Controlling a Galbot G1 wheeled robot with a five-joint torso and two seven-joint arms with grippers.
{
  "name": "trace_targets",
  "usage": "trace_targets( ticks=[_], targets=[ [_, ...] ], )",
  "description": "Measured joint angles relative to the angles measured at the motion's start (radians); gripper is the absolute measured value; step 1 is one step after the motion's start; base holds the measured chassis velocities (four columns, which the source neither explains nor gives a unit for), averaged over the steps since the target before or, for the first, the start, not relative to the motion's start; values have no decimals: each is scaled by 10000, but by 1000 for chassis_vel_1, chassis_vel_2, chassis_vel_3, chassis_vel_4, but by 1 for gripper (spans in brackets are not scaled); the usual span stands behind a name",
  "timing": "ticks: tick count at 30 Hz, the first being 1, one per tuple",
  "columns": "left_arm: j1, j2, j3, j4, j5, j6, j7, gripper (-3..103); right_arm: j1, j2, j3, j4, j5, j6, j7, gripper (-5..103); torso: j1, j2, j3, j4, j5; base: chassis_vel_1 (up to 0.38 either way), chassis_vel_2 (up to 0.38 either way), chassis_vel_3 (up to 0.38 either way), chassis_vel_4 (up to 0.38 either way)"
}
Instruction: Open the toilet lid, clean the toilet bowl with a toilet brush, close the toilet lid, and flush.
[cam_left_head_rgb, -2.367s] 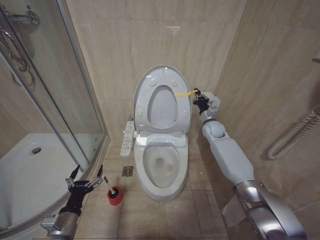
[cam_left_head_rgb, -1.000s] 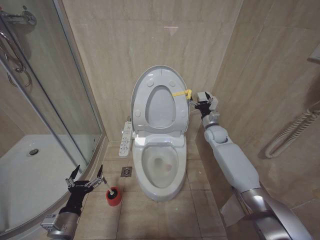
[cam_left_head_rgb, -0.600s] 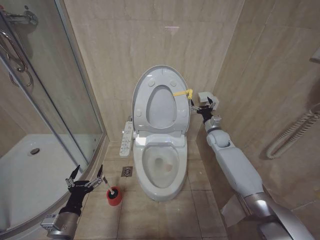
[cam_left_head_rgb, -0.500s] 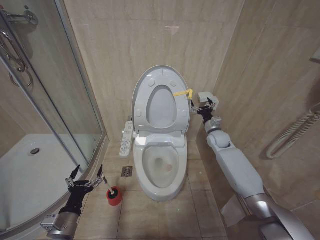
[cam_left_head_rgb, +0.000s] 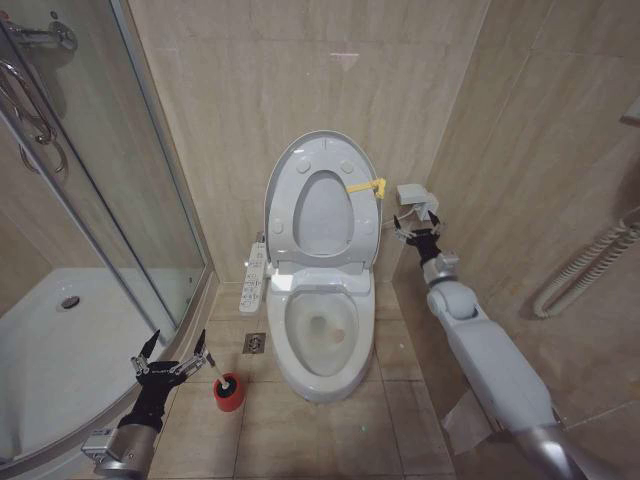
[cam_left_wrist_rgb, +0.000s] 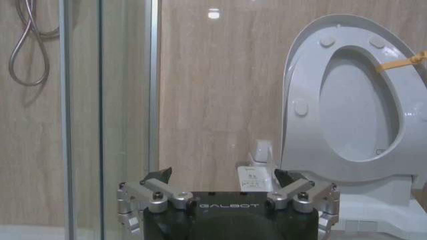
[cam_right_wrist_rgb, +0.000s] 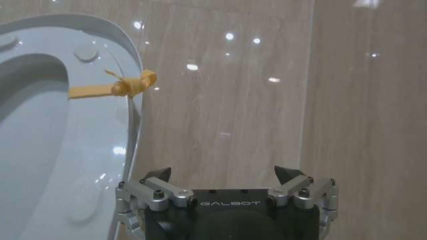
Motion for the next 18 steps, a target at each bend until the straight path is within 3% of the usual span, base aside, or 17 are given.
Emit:
trace_targets(
  ticks=[10,18],
  targets=[
    [0,0,0,0,0,0,0,100,-3495,-304,1008,2758,302,-56,595,100,-1,0,-2,-3,1,0,0,0,0],
    [1,0,0,0,0,0,0,100,-5309,-4,1468,4529,323,-273,1053,100,-1,0,-2,0,-1,0,0,0,0]
  ],
)
